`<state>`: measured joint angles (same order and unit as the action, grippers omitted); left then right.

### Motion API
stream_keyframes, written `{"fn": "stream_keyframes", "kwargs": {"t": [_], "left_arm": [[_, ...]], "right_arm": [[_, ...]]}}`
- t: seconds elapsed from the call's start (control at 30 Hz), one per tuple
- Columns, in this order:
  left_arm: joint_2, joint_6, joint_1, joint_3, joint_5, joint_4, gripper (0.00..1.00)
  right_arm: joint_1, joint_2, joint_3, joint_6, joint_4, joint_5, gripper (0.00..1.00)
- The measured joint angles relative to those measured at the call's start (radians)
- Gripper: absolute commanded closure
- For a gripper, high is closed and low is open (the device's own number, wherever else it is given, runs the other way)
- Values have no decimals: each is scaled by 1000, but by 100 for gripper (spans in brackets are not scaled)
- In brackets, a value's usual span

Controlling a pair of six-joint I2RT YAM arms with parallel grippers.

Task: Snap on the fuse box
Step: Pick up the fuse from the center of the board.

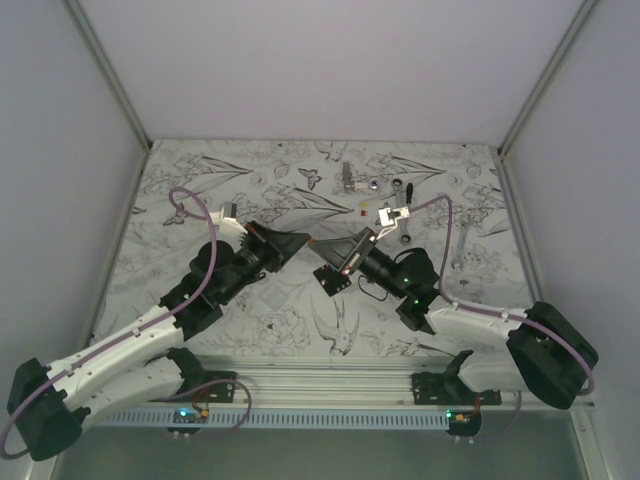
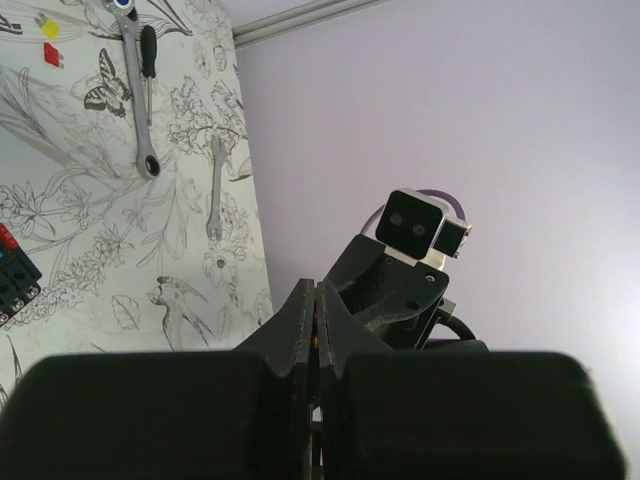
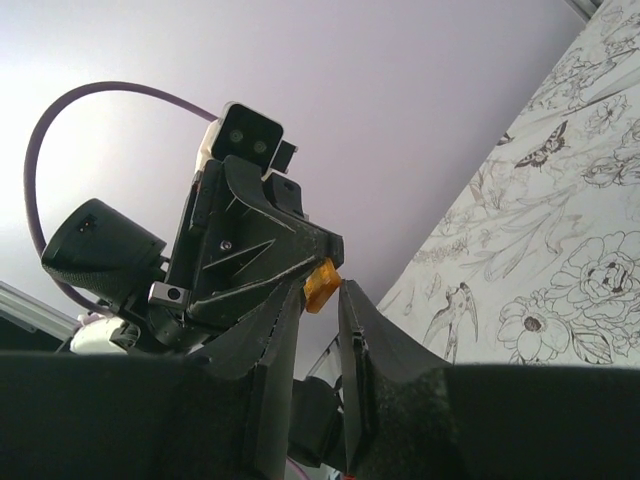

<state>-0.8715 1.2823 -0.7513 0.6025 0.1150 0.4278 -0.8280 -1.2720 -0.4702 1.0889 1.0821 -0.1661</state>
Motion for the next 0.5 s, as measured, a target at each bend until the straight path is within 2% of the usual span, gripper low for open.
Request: {"fn": "stream_keyframes", "kwargs": {"t": [0.3,0.5], "left_arm": [[1,6,-2,1,0,18,100],[14,10,-4,-1,0,22,100]], "right_arm": [[0,-9,0,25,26,0,85],[0,-9,0,31,37,-4,99]]}}
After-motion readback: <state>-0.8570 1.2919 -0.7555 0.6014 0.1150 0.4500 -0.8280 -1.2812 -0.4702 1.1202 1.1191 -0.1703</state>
